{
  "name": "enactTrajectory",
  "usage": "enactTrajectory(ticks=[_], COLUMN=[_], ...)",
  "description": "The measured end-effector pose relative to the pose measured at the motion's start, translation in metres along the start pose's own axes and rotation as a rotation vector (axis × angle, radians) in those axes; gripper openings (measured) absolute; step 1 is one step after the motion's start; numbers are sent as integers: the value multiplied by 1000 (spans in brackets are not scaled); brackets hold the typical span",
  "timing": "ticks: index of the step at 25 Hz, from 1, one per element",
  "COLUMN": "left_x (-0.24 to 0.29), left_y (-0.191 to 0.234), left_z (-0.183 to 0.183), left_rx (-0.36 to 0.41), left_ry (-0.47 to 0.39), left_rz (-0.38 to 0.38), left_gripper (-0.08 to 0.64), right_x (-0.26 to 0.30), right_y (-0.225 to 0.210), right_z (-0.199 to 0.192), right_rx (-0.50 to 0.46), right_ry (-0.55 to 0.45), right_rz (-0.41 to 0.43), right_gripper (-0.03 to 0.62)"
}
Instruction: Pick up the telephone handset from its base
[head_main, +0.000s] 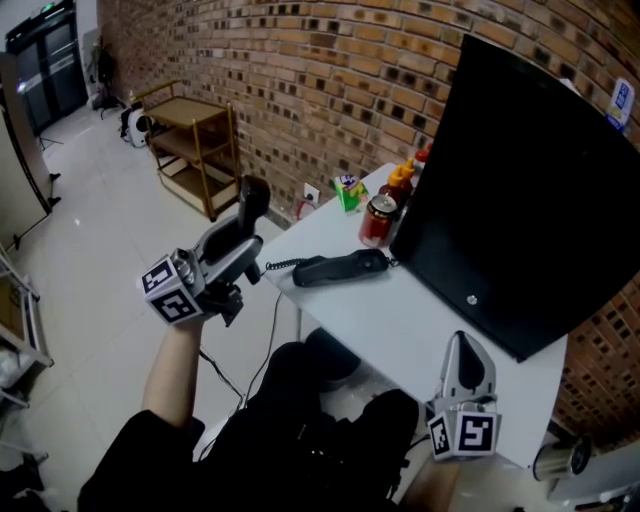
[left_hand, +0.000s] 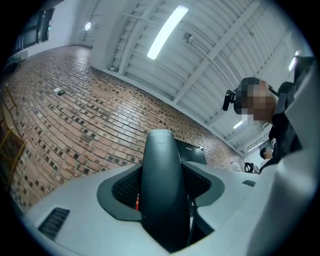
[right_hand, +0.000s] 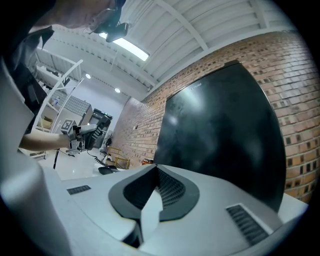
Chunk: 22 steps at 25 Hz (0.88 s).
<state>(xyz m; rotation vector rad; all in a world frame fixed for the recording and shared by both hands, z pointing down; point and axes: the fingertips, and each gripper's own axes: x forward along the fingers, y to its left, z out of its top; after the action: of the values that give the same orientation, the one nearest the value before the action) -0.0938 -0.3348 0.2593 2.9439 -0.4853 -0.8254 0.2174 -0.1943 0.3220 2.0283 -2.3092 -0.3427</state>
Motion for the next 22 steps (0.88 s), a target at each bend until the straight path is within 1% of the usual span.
enactTrajectory(ticks=[7, 13, 22], left_x=[-1, 0, 0], left_y=[1, 0, -1], left_z=[-4, -8, -8], left_rx=[-3, 1, 1], left_ry=[10, 23, 29], left_rz=[-1, -1, 1], left_gripper=[255, 255, 254], right_x=[1, 1, -2], right_y=[1, -2, -1], right_z=[-2, -3, -3], right_rx=[-3, 15, 8], right_ry=[5, 6, 9], right_rz=[9, 13, 16], right_gripper=[9, 9, 8])
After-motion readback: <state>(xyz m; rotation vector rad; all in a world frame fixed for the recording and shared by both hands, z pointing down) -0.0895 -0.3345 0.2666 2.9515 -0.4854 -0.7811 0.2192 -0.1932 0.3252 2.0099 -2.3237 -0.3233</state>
